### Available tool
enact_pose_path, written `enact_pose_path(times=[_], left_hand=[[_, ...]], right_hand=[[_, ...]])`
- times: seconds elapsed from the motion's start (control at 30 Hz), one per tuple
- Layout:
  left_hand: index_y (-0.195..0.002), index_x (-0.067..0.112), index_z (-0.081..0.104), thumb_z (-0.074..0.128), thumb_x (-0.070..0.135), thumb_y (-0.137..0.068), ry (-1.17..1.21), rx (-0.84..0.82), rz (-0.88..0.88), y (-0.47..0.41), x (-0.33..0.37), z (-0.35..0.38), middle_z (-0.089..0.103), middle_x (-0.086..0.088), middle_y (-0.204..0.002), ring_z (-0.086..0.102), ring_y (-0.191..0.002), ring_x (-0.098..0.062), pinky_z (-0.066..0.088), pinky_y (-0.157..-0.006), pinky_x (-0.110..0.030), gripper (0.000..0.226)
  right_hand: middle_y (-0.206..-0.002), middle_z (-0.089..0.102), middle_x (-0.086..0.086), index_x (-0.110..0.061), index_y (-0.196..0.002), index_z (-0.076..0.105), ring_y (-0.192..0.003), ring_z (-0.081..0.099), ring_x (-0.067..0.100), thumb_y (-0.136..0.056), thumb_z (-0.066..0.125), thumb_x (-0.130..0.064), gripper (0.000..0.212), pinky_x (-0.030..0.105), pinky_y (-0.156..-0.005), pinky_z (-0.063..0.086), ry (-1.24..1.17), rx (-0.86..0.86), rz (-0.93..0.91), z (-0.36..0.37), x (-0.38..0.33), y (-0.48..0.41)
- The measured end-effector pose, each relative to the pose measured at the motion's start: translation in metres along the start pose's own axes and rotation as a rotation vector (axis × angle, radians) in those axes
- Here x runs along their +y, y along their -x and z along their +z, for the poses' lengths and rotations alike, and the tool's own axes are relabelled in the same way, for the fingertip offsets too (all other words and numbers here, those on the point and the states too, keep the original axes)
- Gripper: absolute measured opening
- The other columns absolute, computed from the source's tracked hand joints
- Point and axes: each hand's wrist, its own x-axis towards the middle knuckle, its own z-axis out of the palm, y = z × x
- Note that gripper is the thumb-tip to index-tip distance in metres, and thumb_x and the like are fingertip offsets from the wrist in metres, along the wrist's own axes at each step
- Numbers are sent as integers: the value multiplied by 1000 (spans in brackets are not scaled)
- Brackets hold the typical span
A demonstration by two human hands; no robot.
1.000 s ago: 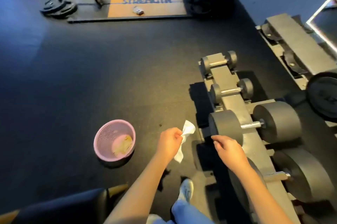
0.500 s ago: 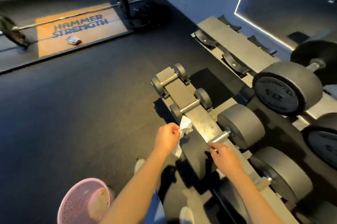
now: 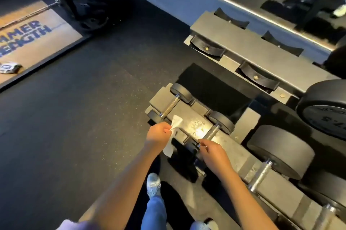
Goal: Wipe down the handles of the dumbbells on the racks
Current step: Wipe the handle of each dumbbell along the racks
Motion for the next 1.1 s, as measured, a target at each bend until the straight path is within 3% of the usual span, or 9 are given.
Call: enact_pose_path(times=[0.1,0.17,0.33,0.47,0.63,0.73,0.83,0.97,1.1], left_hand=[[-84,16,62,52,7,-90,-34,-16,60,-37,0,-11,50,9,-73,50,-76,-13,35,-57,-11,14],[-94,13,68,58,9,-90,-53,-40,105,-57,1,-15,57,6,-83,51,-81,-11,36,-62,-7,12],[-114,10,67,58,14,-91,-27,-113,118,-114,1,-8,67,-7,-109,61,-98,-19,49,-88,-30,25],[-117,10,65,58,17,-92,75,-210,92,-153,-12,0,68,-6,-108,65,-95,-19,52,-76,-24,27],[-117,13,64,61,13,-92,271,-360,13,-188,-22,7,66,-5,-110,65,-94,-13,55,-85,-28,26],[-115,20,64,57,20,-94,158,-350,132,-205,-31,3,65,2,-109,61,-95,-7,50,-83,-21,22],[-122,17,59,47,21,-99,-42,-258,284,-220,-47,-9,59,3,-113,56,-98,-5,43,-82,-15,27],[-135,16,46,37,31,-101,-323,-300,405,-232,-69,-7,47,-1,-133,45,-121,-15,39,-102,-34,38],[-138,18,41,39,33,-100,-348,-350,410,-230,-91,18,46,-1,-138,42,-127,-16,38,-107,-38,41]], right_hand=[[-111,63,-2,-20,-118,61,-101,59,17,-98,45,-16,26,22,-77,43,-25,33,-29,2,-26,-23],[-114,62,-5,-21,-121,60,-105,57,14,-98,47,-19,27,20,-81,40,-60,56,-12,3,-39,-41],[-115,60,-10,-27,-124,57,-98,55,5,-97,49,-25,28,18,-80,39,-134,97,-36,18,-53,-96],[-104,57,-23,-35,-124,51,-91,56,-2,-95,57,-23,32,15,-77,45,-394,122,-48,33,-60,-132],[-113,65,5,-12,-127,55,-105,61,19,-92,60,-12,36,34,-96,49,-458,173,95,65,-60,-179],[-91,63,6,-8,-111,64,-91,60,23,-92,56,-8,21,29,-84,48,-453,276,171,81,-63,-199],[-84,64,2,-17,-119,64,-77,59,16,-89,61,-12,31,26,-72,46,-355,414,257,96,-66,-218],[-95,67,7,-18,-133,55,-81,60,20,-92,57,-10,42,29,-77,50,-300,519,272,111,-74,-238],[-92,67,10,-15,-133,54,-80,61,22,-93,54,-5,42,33,-76,52,-312,660,237,126,-75,-251]])
